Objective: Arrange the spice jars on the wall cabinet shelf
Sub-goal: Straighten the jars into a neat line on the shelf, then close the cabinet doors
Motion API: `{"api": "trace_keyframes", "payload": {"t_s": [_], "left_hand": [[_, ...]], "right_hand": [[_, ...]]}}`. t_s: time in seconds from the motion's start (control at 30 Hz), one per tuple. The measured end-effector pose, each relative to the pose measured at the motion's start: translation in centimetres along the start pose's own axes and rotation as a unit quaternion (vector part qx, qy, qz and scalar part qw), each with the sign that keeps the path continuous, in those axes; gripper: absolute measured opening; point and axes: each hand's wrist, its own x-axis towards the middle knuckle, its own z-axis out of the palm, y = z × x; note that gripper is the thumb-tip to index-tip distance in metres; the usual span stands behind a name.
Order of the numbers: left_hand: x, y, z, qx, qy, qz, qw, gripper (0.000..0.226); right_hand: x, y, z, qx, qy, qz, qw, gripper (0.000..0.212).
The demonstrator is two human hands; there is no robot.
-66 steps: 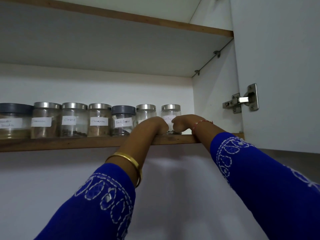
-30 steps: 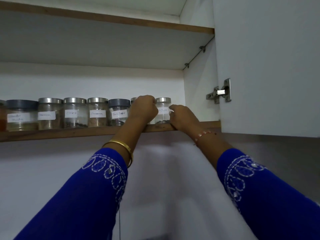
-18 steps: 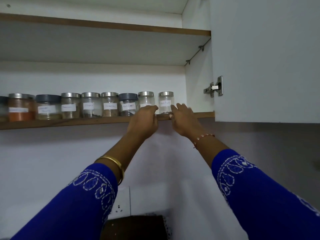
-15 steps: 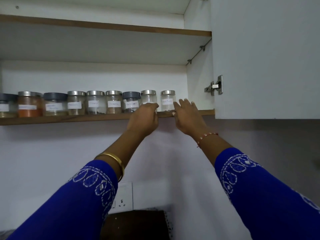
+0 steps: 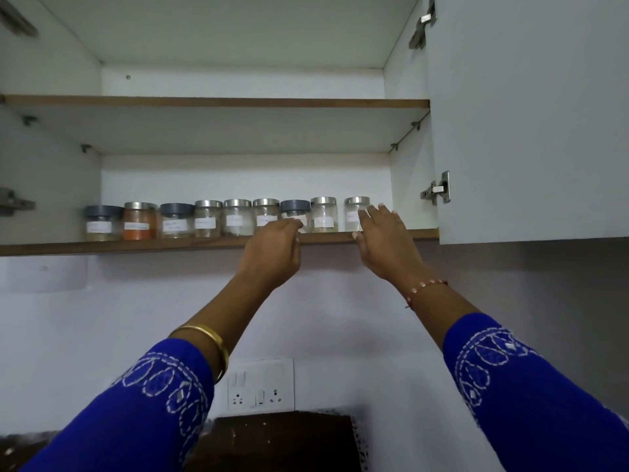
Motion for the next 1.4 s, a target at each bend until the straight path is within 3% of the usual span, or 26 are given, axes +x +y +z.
{"api": "trace_keyframes", "payload": {"t_s": [0.37, 0.7, 1.13, 1.4], "left_hand": [[-5.2, -5.9, -6.6, 0.019, 0.007, -0.023, 1.000, 0.040], [-9.6, -15.3, -17.0, 0.045, 0.015, -0.001, 0.999, 0.040], [-15.7, -22.1, -26.5, 0.016, 0.111, -0.041, 0.993, 0.040], [-17.6, -24.9, -32.4, 0.068, 0.170, -0.093, 0.979, 0.037]], "right_hand": [[-2.5, -7.2, -0.9, 0.023, -0.001, 0.010, 1.000, 0.051], [-1.9, -20.4, -4.2, 0.064, 0.028, 0.026, 0.997, 0.048], [-1.7, -36.9, -6.6, 0.098, 0.037, -0.056, 0.993, 0.052], [-0.4, -45.1, -7.9, 0.203, 0.056, -0.128, 0.969, 0.052]]}}
